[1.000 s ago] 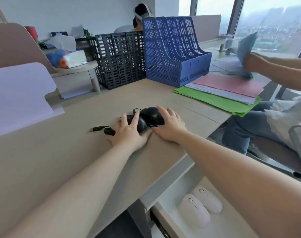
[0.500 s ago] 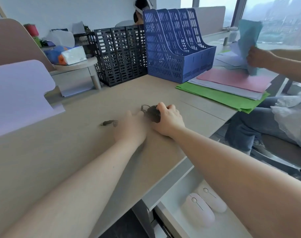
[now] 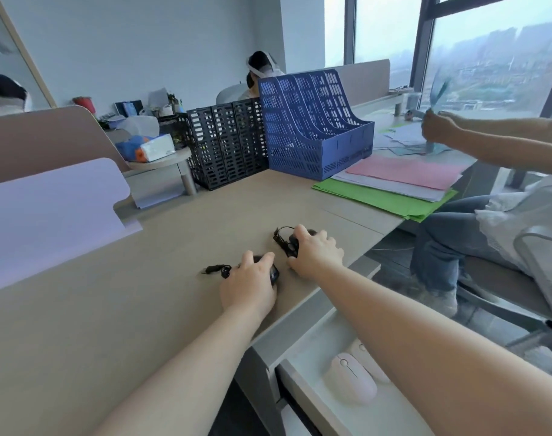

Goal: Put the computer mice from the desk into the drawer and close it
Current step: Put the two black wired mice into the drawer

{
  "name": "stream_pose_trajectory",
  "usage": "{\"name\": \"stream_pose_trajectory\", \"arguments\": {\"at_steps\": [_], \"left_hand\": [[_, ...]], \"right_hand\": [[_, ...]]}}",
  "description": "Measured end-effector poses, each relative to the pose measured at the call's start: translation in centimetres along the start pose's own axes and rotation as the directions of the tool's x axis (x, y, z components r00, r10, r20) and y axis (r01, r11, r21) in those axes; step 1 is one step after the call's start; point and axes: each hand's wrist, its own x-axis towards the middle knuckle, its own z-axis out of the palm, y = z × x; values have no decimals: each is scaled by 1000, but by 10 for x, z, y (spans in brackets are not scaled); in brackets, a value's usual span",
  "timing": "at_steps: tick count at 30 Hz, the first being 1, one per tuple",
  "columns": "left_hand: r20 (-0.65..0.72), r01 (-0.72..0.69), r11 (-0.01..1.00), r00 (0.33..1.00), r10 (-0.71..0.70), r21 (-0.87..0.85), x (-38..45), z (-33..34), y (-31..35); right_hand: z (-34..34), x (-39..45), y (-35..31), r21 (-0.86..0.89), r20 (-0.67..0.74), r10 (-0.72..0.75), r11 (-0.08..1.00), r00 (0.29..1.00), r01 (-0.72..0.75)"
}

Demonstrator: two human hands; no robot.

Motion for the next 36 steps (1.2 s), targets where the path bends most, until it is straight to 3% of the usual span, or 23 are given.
{"name": "stream_pose_trajectory", "arguments": {"at_steps": [5,11,24,28,36], "left_hand": [[24,-7,1000,1000,7,3,-17,-6,-3],[11,-6,999,1000,6,36,-25,-13,4],[-34,-193,978,980,196,83,-80,-11,87],[30,-263,962,965,262,78,-118,18,110],[215,-200,980,957,194,6,-158,94,138]], "right_hand": [[-1,-8,0,67,-61,69,996,996,-65],[-15,-20,17,106,24,29,994,999,-32],[-66,-101,121,173,25,43,984,999,-46],[-56,-131,166,149,124,45,987,991,-64],[-18,-163,229,103,286,104,985,952,-139]]}}
